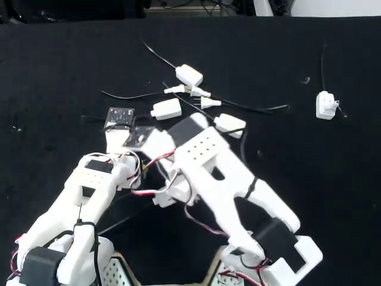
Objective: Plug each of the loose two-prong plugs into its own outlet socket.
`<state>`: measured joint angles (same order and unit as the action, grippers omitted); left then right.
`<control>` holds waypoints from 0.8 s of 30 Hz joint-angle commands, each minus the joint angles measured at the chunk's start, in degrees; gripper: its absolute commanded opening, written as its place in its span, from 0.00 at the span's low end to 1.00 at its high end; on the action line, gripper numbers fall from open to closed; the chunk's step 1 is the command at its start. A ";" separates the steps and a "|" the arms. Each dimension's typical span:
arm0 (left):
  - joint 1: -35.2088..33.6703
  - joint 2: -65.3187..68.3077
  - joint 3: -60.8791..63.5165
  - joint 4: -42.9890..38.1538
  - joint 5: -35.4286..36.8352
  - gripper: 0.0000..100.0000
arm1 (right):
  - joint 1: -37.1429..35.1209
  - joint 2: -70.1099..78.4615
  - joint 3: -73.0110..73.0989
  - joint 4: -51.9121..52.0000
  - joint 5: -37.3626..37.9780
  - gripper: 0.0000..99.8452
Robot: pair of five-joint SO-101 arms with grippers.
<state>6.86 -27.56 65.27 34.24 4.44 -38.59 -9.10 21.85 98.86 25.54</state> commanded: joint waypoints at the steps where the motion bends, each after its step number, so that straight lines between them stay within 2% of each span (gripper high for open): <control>1: 0.04 -0.18 -2.77 -0.18 0.26 0.19 | -1.93 0.22 -0.22 -0.09 0.44 0.19; 14: -0.40 -0.18 -2.68 -0.18 0.26 0.19 | -1.67 0.40 5.14 -5.10 0.62 0.19; 18: -0.48 -0.18 -2.68 -0.18 0.18 0.19 | 1.93 0.48 5.14 -7.03 0.62 0.19; 24: -0.40 -0.18 -2.68 -0.18 0.26 0.19 | 6.42 0.48 5.49 -6.95 5.36 0.10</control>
<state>6.95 -27.56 65.19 34.24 4.53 -34.90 -8.57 27.65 91.91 29.49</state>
